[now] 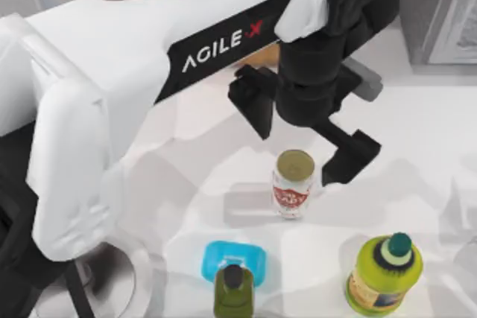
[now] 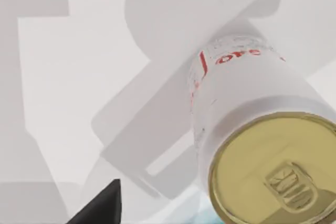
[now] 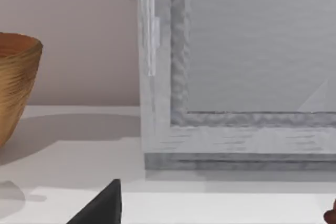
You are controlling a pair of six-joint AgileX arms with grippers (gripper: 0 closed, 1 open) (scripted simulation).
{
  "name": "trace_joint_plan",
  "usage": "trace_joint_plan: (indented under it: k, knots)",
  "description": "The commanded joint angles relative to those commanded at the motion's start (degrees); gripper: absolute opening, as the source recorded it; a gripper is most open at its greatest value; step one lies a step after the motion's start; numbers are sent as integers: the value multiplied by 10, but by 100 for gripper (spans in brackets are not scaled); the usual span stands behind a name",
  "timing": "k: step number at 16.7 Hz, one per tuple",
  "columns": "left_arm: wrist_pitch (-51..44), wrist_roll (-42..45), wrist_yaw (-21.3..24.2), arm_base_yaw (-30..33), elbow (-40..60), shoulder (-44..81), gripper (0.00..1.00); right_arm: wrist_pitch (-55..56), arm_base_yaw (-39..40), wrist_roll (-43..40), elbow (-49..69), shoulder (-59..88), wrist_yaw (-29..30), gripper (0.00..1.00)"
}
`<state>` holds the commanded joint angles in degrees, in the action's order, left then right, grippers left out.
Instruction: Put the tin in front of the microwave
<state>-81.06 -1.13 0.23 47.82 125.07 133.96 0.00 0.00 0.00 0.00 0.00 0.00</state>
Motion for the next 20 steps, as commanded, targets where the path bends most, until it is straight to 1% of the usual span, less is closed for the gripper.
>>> trace_joint_plan:
  k: [6,8,11,20]
  knots:
    - [107,0,0,1,-104,3,100,0,0,0,0,0,0,100]
    - [123,0,0,1,-120,3,100,0,0,0,0,0,0,100]
    - [123,0,0,1,-120,3,100,0,0,0,0,0,0,100]
    - [123,0,0,1,-120,3,32,0,0,0,0,0,0,100]
